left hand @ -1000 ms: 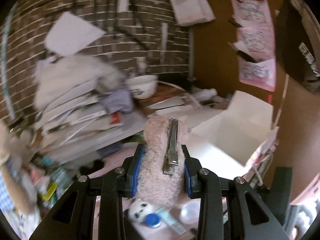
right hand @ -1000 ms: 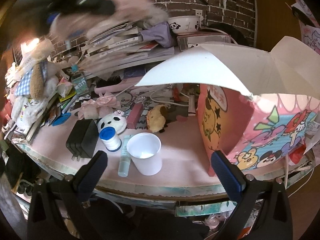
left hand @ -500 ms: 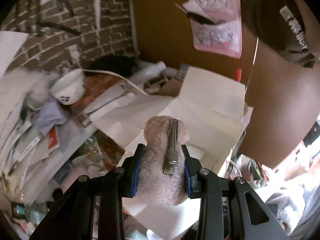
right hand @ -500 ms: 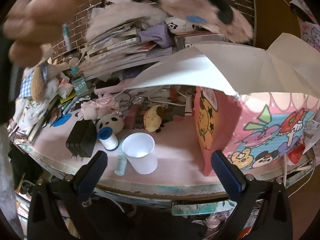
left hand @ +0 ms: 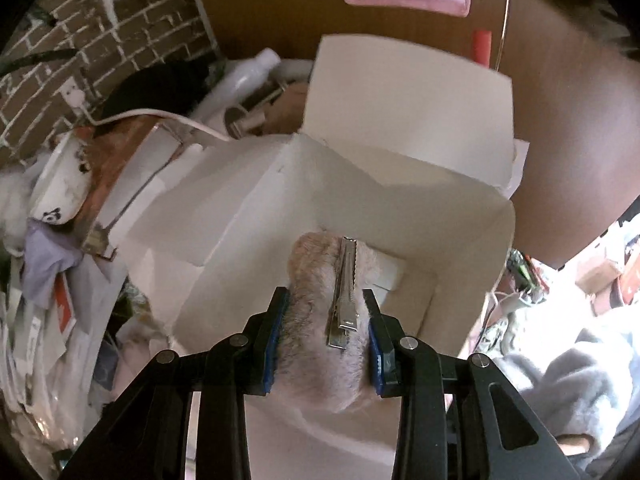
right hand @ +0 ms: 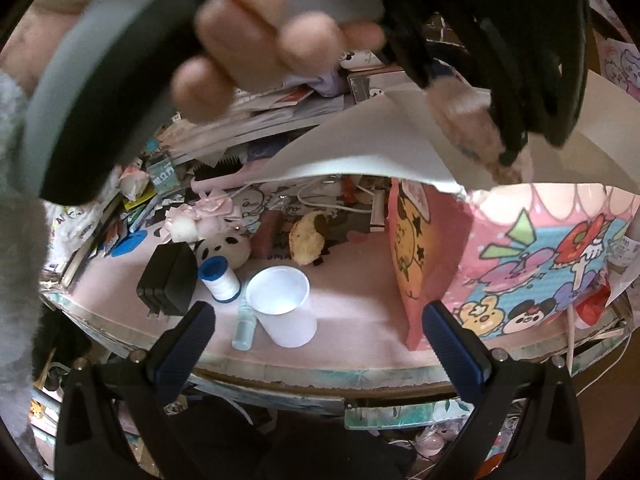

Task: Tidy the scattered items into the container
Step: 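Lift the pink clip with the left tool and release it into the white box, then withdraw the open left tool from the box back toward the desk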

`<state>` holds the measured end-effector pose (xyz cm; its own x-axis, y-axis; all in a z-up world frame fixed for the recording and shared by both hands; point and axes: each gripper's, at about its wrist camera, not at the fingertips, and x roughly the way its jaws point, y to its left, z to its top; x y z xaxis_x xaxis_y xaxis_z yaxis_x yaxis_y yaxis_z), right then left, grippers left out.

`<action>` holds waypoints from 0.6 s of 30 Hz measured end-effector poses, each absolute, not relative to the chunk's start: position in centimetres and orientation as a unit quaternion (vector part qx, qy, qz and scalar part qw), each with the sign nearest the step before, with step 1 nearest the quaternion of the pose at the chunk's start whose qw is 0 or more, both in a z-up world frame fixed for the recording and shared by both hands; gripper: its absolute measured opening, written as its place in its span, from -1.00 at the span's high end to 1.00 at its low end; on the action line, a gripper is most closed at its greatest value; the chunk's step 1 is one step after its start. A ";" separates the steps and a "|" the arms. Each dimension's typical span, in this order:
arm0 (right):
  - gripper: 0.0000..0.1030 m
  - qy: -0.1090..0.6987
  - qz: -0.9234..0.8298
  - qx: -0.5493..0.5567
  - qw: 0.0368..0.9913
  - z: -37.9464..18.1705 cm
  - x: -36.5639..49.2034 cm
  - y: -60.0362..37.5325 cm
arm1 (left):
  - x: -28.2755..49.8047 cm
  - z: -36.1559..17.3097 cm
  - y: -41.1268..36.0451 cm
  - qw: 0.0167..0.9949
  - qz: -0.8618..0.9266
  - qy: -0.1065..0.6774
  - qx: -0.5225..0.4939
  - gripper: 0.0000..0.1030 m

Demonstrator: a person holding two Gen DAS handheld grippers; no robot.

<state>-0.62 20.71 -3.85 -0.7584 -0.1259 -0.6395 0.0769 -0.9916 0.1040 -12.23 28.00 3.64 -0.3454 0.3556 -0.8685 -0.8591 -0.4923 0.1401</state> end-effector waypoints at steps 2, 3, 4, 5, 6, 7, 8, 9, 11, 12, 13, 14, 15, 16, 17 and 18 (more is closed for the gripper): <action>-1.00 -0.038 -0.937 0.343 0.055 -3.9 -0.6 20.8 | -12.4 3.1 28.2 0.392 0.758 0.315 -0.415 0.40; -1.00 -0.041 -0.937 0.342 0.056 -3.9 -0.5 20.9 | -12.6 2.9 28.3 0.387 0.758 0.318 -0.418 0.37; -1.00 -0.044 -0.937 0.342 0.057 -3.9 -0.5 21.0 | -12.7 2.7 28.3 0.383 0.758 0.320 -0.420 0.36; -1.00 -0.050 -0.936 0.343 0.062 -3.9 -0.5 21.1 | -12.8 2.6 28.2 0.380 0.758 0.322 -0.420 0.36; -1.00 -0.062 -0.933 0.347 0.077 -3.9 -0.6 21.4 | -12.8 2.5 28.2 0.378 0.759 0.324 -0.420 0.32; -1.00 -0.075 -0.930 0.348 0.096 -4.0 -0.7 21.5 | -12.8 2.5 28.1 0.376 0.759 0.325 -0.420 0.29; -1.00 -0.081 -0.929 0.346 0.106 -4.1 -0.7 21.6 | -12.7 2.5 28.0 0.373 0.762 0.325 -0.418 0.20; -1.00 -0.084 -0.929 0.341 0.114 -4.1 -0.7 21.5 | -12.7 2.6 27.9 0.370 0.764 0.325 -0.416 0.05; -1.00 -0.073 -0.933 0.332 0.118 -4.2 -0.6 21.1 | -12.7 2.8 27.7 0.365 0.770 0.324 -0.411 -0.13; -1.00 -0.067 -0.934 0.330 0.118 -4.3 -0.7 20.9 | -12.6 2.9 27.6 0.365 0.773 0.321 -0.408 -0.31; -1.00 -0.066 -0.935 0.328 0.117 -4.3 -0.7 20.8 | -12.6 3.1 27.6 0.367 0.774 0.319 -0.405 -0.36; -1.00 -0.065 -0.936 0.327 0.115 -4.4 -0.7 20.7 | -12.4 3.3 27.5 0.370 0.776 0.319 -0.398 -0.42; -1.00 -0.063 -0.937 0.325 0.115 -4.5 -0.7 20.6 | -12.2 3.5 27.4 0.373 0.778 0.319 -0.391 -0.45; -1.00 -0.060 -0.937 0.324 0.115 -4.6 -0.8 20.4 | -12.2 3.7 27.4 0.373 0.782 0.318 -0.385 -0.46; -1.00 -0.058 -0.938 0.324 0.114 -4.7 -0.7 20.4 | -12.2 4.0 27.4 0.373 0.785 0.316 -0.381 -0.47; -1.00 -0.053 -0.938 0.325 0.111 -4.9 -0.7 20.4 | -12.0 4.3 27.2 0.373 0.788 0.313 -0.376 -0.47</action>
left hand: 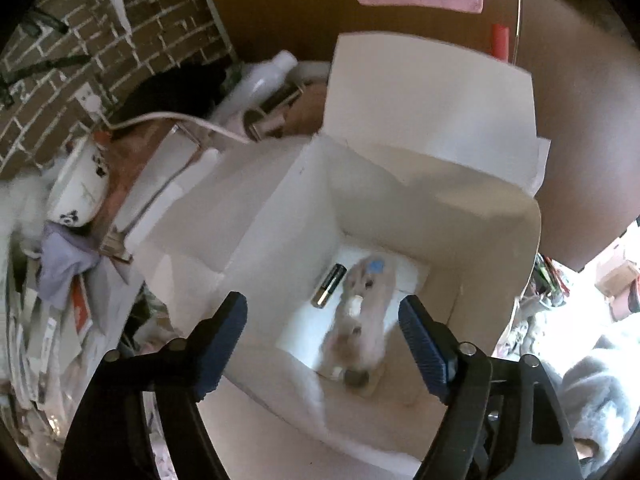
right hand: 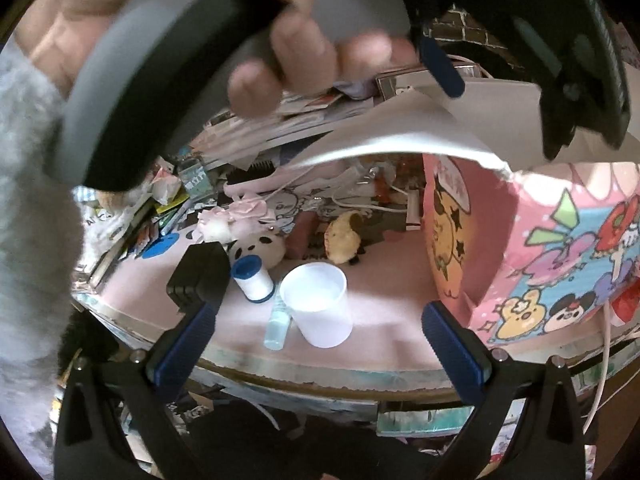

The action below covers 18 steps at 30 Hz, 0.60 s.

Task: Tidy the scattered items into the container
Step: 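Withdraw the open left tool from the box back toward the desk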

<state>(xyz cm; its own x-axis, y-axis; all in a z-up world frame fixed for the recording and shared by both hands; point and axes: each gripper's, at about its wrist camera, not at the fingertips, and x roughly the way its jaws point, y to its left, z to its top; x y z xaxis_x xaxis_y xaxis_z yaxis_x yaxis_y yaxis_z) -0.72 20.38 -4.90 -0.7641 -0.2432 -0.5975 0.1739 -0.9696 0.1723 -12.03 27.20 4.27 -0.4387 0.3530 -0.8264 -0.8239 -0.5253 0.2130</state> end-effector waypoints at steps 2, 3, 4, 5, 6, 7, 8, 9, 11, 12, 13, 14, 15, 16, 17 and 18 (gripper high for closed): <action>-1.00 -0.052 -0.938 0.324 0.113 -5.2 -0.9 20.3 | -11.7 5.0 26.9 0.375 0.796 0.308 -0.363 -0.47; -1.00 -0.051 -0.937 0.326 0.112 -5.4 -0.9 20.3 | -11.4 5.4 26.7 0.378 0.800 0.303 -0.355 -0.47; -1.00 -0.046 -0.938 0.326 0.106 -5.6 -1.1 20.3 | -11.0 6.1 26.3 0.383 0.804 0.298 -0.344 -0.47; -1.00 -0.037 -0.941 0.323 0.095 -5.8 -1.1 20.1 | -10.6 6.7 25.9 0.387 0.809 0.292 -0.332 -0.47; -1.00 -0.033 -0.942 0.322 0.093 -6.0 -1.2 20.1 | -10.3 7.2 25.5 0.388 0.815 0.286 -0.322 -0.47; -1.00 -0.037 -0.940 0.326 0.095 -6.3 -1.3 20.1 | -9.9 7.9 24.9 0.388 0.821 0.279 -0.311 -0.47; -1.00 -0.044 -0.938 0.328 0.098 -6.5 -1.3 20.2 | -9.6 8.5 24.2 0.390 0.827 0.268 -0.302 -0.47; -1.00 -0.048 -0.937 0.330 0.103 -6.9 -1.4 20.2 | -9.4 9.2 23.4 0.387 0.836 0.255 -0.294 -0.48; -1.00 -0.045 -0.937 0.329 0.108 -7.3 -1.3 20.0 | -9.1 10.0 21.7 0.370 0.853 0.240 -0.280 -0.49; -0.99 -0.049 -0.938 0.326 0.111 -7.5 -1.3 20.0 | -8.8 10.2 20.6 0.359 0.862 0.231 -0.273 -0.49; -0.99 -0.055 -0.939 0.320 0.116 -7.8 -1.2 20.1 | -8.7 10.4 19.7 0.346 0.871 0.222 -0.267 -0.49; -0.99 -0.056 -0.941 0.313 0.116 -7.9 -1.0 20.1 | -8.6 10.4 18.8 0.332 0.880 0.214 -0.264 -0.49; -0.94 -0.049 -0.945 0.305 0.110 -8.1 -0.9 20.0 | -8.4 10.4 17.6 0.314 0.891 0.204 -0.257 -0.49; -0.72 -0.036 -0.949 0.297 0.102 -8.5 -0.8 19.8 | -8.2 10.4 16.5 0.299 0.900 0.195 -0.251 -0.49; -0.58 -0.027 -0.950 0.294 0.098 -8.8 -0.8 19.6 | -8.0 10.3 15.4 0.285 0.908 0.185 -0.247 -0.50; -0.35 -0.016 -0.951 0.293 0.093 -9.2 -0.8 19.4 | -7.7 10.1 14.3 0.267 0.916 0.174 -0.243 -0.50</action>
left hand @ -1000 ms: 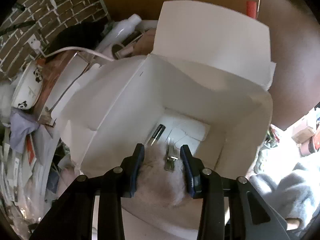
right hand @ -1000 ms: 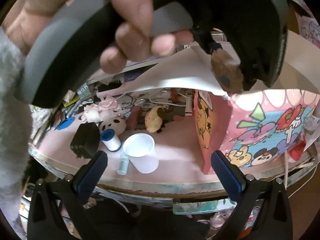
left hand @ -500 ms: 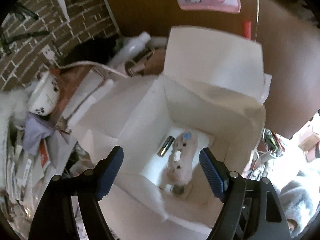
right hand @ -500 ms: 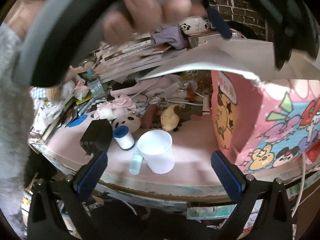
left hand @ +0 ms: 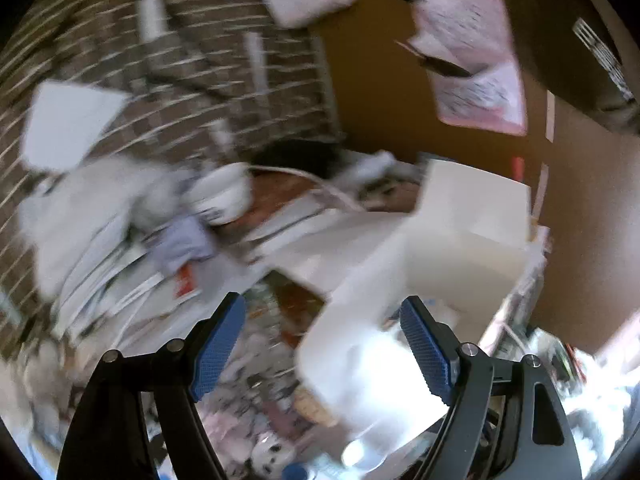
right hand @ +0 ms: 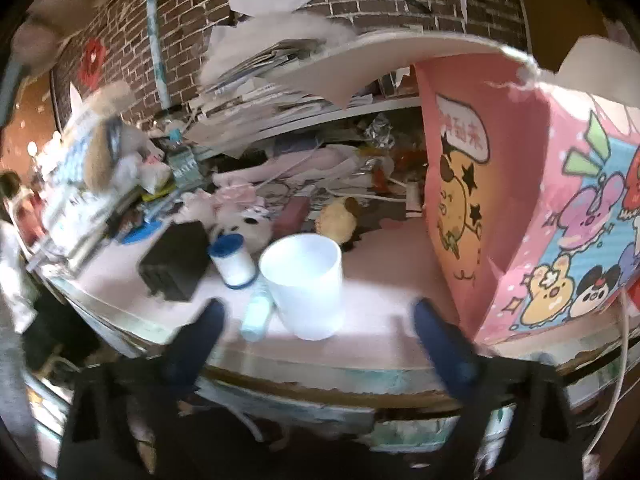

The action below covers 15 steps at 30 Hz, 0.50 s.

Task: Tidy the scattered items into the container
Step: 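Withdraw the open left tool from the box back toward the desk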

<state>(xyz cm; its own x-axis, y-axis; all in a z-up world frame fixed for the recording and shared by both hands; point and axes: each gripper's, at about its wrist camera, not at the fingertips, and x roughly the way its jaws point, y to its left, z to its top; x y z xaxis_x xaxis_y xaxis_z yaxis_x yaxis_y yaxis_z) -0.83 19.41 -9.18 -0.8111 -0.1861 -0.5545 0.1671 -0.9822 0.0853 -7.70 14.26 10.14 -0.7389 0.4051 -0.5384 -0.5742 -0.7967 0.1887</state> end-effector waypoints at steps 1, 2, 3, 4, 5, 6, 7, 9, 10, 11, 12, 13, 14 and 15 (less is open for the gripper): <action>-0.24 -0.008 -0.952 0.293 0.091 -9.7 -1.0 19.2 | -7.4 9.9 13.2 0.251 0.924 0.164 -0.239 -0.50; -0.22 -0.009 -0.952 0.293 0.092 -9.9 -1.1 19.2 | -7.1 9.7 12.1 0.237 0.931 0.152 -0.234 -0.53; -0.21 -0.012 -0.952 0.292 0.094 -10.2 -1.2 19.3 | -6.9 9.4 10.9 0.224 0.936 0.139 -0.232 -0.60; -0.19 -0.014 -0.952 0.289 0.095 -10.3 -1.2 19.3 | -6.7 9.1 9.7 0.212 0.941 0.127 -0.230 -0.62; -0.18 -0.013 -0.954 0.284 0.096 -10.3 -1.2 19.3 | -6.3 8.6 8.5 0.200 0.946 0.113 -0.228 -0.64; -0.16 -0.012 -0.955 0.280 0.097 -10.3 -1.2 19.3 | -5.9 8.0 7.3 0.189 0.950 0.098 -0.228 -0.65; -0.16 -0.010 -0.956 0.278 0.098 -10.2 -1.2 19.2 | -5.6 7.4 6.2 0.177 0.953 0.085 -0.229 -0.65; -0.16 -0.012 -0.955 0.279 0.102 -10.0 -1.5 19.2 | -5.1 6.3 4.4 0.154 0.959 0.066 -0.230 -0.65; -0.16 -0.012 -0.954 0.281 0.104 -10.0 -1.6 19.1 | -4.9 5.7 3.5 0.140 0.961 0.058 -0.231 -0.66; -0.16 -0.010 -0.954 0.281 0.103 -10.0 -1.7 18.9 | -4.8 5.1 2.8 0.126 0.963 0.051 -0.234 -0.67; -0.16 -0.007 -0.954 0.281 0.103 -9.9 -1.8 18.8 | -4.7 4.4 2.1 0.115 0.963 0.046 -0.239 -0.67; -0.14 -0.005 -0.955 0.279 0.104 -9.9 -1.9 18.7 | -4.5 3.8 1.5 0.107 0.963 0.042 -0.243 -0.67; -0.12 -0.003 -0.955 0.278 0.103 -9.8 -2.0 18.5 | -4.4 3.1 0.9 0.103 0.963 0.036 -0.247 -0.67; -0.05 0.000 -0.955 0.277 0.102 -9.7 -2.1 18.4 | -4.2 2.4 0.4 0.100 0.962 0.031 -0.252 -0.67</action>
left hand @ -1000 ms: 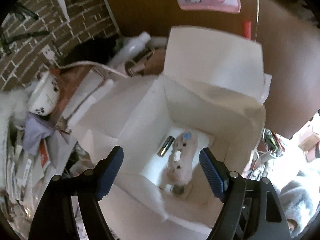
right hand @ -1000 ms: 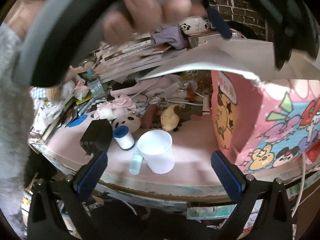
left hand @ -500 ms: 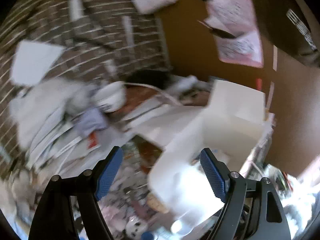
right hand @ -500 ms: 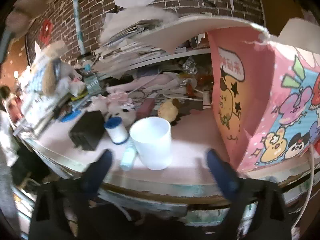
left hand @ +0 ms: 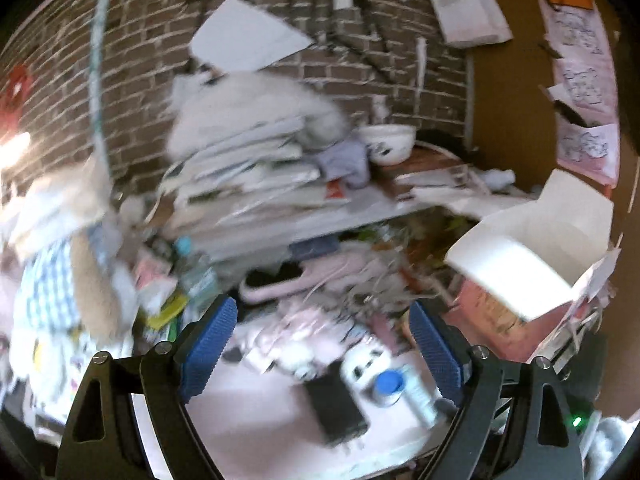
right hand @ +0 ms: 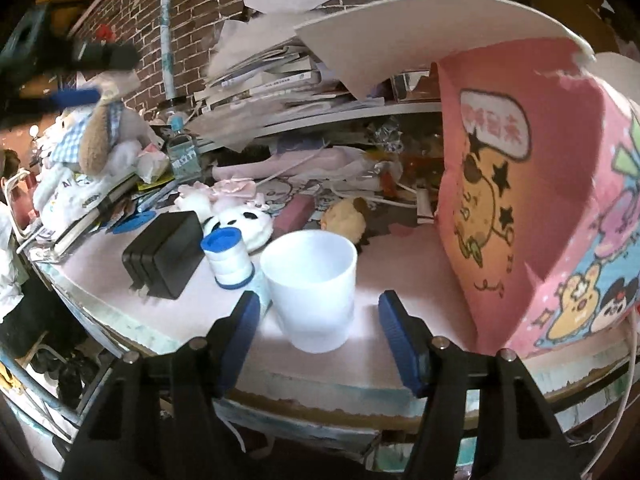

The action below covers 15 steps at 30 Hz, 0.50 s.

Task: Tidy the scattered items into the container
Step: 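Withdraw the open left tool from the box back toward the desk, then grasp and lift the white cup with the right tool while the left tool approaches the black charger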

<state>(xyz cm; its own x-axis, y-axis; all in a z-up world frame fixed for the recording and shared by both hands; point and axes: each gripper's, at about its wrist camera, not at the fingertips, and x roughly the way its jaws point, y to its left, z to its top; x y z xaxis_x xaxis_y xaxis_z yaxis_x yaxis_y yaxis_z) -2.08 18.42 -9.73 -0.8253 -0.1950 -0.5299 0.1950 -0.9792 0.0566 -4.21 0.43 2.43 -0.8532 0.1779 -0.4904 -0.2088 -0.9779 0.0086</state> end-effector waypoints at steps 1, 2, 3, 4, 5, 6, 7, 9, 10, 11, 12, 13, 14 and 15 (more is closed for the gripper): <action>-0.01 0.002 -0.955 0.277 0.101 -9.7 -2.1 18.3 | -4.0 1.8 0.0 0.099 0.961 0.023 -0.256 -0.67; 0.00 0.004 -0.955 0.278 0.100 -9.7 -2.3 18.3 | -3.8 1.1 -0.5 0.098 0.960 0.015 -0.261 -0.67; 0.04 0.004 -0.955 0.279 0.100 -9.7 -2.4 18.2 | -3.7 0.4 -0.9 0.098 0.959 0.008 -0.266 -0.67; 0.09 0.003 -0.955 0.280 0.101 -9.7 -2.6 18.2 | -3.5 -0.1 -1.2 0.097 0.958 0.004 -0.270 -0.67; 0.13 0.003 -0.954 0.281 0.100 -9.8 -2.7 18.2 | -3.3 -0.5 -1.4 0.095 0.957 0.000 -0.273 -0.67; 0.19 0.005 -0.954 0.282 0.099 -9.8 -2.8 18.1 | -3.3 -1.1 -1.6 0.094 0.956 -0.004 -0.278 -0.67; 0.25 0.006 -0.954 0.282 0.100 -9.9 -2.9 18.1 | -3.2 -1.5 -1.7 0.092 0.955 -0.008 -0.283 -0.67; 0.27 0.009 -0.954 0.281 0.100 -9.9 -2.9 18.0 | -3.1 -2.3 -1.9 0.091 0.952 -0.016 -0.291 -0.67; 0.27 0.008 -0.955 0.280 0.101 -9.9 -2.9 18.0 | -3.0 -2.6 -2.0 0.092 0.951 -0.018 -0.294 -0.67; 0.28 0.008 -0.955 0.279 0.101 -9.9 -2.9 17.9 | -2.9 -2.9 -2.1 0.093 0.951 -0.021 -0.296 -0.67; 0.28 0.007 -0.955 0.279 0.101 -9.9 -2.8 17.9 | -2.9 -3.1 -2.1 0.093 0.950 -0.023 -0.297 -0.67; 0.28 0.007 -0.955 0.278 0.101 -10.0 -2.8 17.9 | -2.8 -3.2 -2.1 0.091 0.949 -0.024 -0.299 -0.67; 0.28 0.007 -0.955 0.277 0.101 -10.0 -2.8 18.0 | -2.9 -3.3 -2.2 0.089 0.949 -0.024 -0.301 -0.67; 0.28 0.006 -0.955 0.277 0.102 -10.0 -2.8 17.9 | -2.9 -3.5 -2.2 0.087 0.949 -0.025 -0.303 -0.67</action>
<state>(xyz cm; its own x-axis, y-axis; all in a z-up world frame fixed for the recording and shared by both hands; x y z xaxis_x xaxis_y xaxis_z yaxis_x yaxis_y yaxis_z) -2.79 17.93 -9.98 -0.8255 -0.1908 -0.5311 0.1978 -0.9792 0.0444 -2.89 -2.18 -3.47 -0.8019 0.1798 -0.5698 -0.1499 -0.9837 -0.0994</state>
